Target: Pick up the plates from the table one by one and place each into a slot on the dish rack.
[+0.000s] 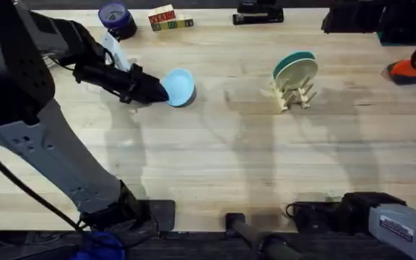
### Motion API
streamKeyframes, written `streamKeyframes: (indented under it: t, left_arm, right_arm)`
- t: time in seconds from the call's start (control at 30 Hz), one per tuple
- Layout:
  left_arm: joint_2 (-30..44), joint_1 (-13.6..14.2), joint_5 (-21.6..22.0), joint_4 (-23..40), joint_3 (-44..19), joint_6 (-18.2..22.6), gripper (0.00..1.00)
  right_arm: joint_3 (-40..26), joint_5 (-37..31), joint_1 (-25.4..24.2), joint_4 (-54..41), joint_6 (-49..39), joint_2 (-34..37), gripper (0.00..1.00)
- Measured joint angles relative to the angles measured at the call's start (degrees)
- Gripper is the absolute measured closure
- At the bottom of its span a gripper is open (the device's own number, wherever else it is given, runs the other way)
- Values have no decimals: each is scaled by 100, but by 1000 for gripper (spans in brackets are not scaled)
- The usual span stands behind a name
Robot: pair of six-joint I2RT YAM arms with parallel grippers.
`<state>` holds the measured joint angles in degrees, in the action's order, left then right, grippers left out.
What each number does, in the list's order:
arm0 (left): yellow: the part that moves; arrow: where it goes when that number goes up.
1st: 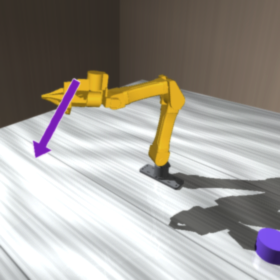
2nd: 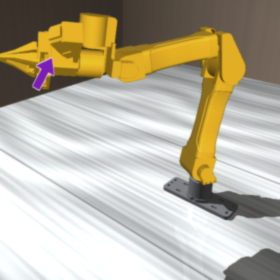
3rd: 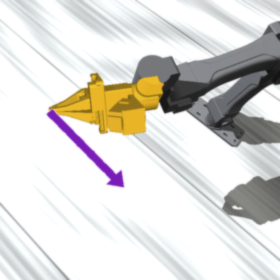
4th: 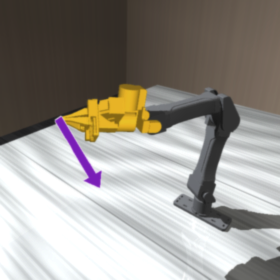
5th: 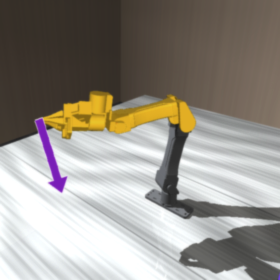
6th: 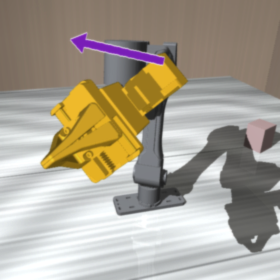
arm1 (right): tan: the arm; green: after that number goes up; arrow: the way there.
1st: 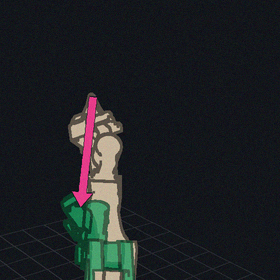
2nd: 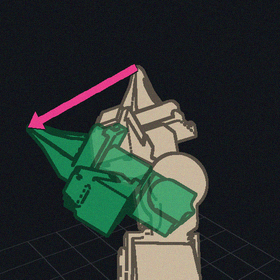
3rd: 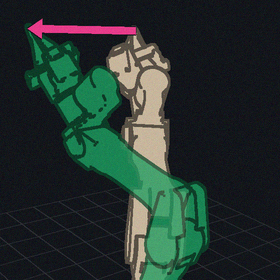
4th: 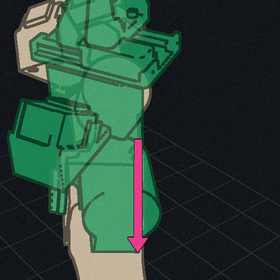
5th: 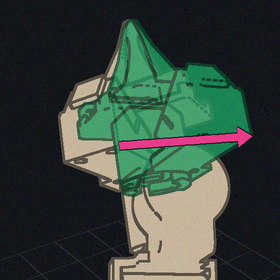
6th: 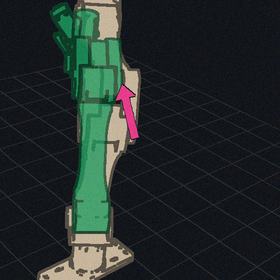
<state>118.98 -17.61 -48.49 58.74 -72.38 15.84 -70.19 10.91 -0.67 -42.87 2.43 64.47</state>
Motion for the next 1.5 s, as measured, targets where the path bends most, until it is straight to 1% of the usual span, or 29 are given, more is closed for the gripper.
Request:
streamKeyframes:
  t: [0.27, 0.3, 0.4, 0.6, 0.9, 1.03, 1.27, 1.5]
  left_arm:
    - [0, 0, 0, -3, 0, -14, 959]
    - [0, 0, 4, -4, 0, -24, 958]
    - [0, 0, 4, -4, 0, -39, 958]
    - [0, 0, 4, -4, 0, -42, 959]
    - [0, 0, 4, -4, 0, -44, 958]
    - [0, 0, 4, -4, 0, -44, 959]
    - [0, 0, 4, -4, 0, -44, 958]
    - [0, 0, 4, -4, 0, -44, 958]
  right_arm:
    - [-8, 757, 22, 48, 130, 54, 7]
    - [-18, 937, 221, 59, 168, 208, 7]
    - [-18, 1037, 596, 115, 187, 417, 7]
    - [-18, 1139, 1273, 395, 433, 804, 7]
    - [-18, 1137, 1892, 731, 1414, 1591, 8]
    - [-18, 1137, 2194, 916, 1627, 1917, 7]
    - [-18, 1137, 2649, 1553, 1736, 2166, 7]
    - [-18, 1139, 2879, 1671, 1772, 2190, 7]
